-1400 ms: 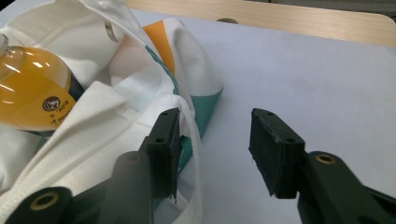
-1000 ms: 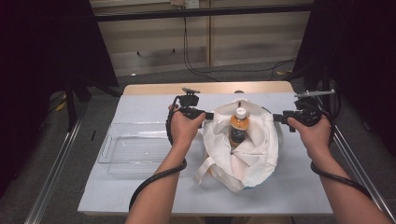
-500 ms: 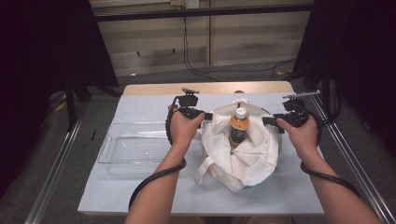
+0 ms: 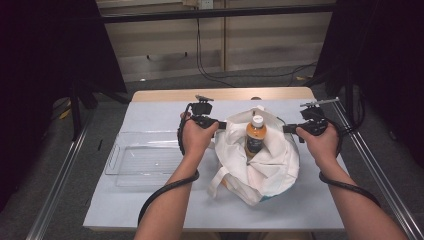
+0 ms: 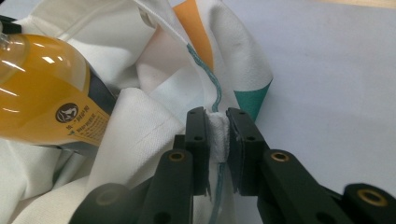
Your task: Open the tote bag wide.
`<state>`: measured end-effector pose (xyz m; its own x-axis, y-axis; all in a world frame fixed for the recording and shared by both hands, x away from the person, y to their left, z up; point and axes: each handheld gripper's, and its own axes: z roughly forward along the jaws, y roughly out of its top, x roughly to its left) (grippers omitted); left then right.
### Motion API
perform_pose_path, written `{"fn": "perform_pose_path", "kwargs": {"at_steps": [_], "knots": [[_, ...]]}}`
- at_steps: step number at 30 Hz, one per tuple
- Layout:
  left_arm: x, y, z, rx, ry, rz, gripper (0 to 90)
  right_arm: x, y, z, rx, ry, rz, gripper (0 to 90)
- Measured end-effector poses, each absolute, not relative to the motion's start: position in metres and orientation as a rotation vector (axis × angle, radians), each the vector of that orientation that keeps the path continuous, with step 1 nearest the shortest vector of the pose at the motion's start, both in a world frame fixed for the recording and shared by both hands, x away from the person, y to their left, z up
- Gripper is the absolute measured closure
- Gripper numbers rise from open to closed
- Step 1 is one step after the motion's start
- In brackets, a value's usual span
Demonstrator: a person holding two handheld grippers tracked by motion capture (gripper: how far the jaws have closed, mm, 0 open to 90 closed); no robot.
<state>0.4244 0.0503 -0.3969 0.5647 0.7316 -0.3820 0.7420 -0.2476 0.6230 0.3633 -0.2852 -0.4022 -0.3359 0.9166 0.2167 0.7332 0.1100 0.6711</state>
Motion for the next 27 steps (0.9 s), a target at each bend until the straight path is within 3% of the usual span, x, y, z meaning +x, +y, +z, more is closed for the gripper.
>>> {"fn": "perform_pose_path", "kwargs": {"at_steps": [27], "knots": [[0.433, 0.052, -0.413, 2.035, 1.2, 0.047, 82.4, 0.373, -0.289, -0.428, 1.69, 2.104, 0.967, 80.9]]}}
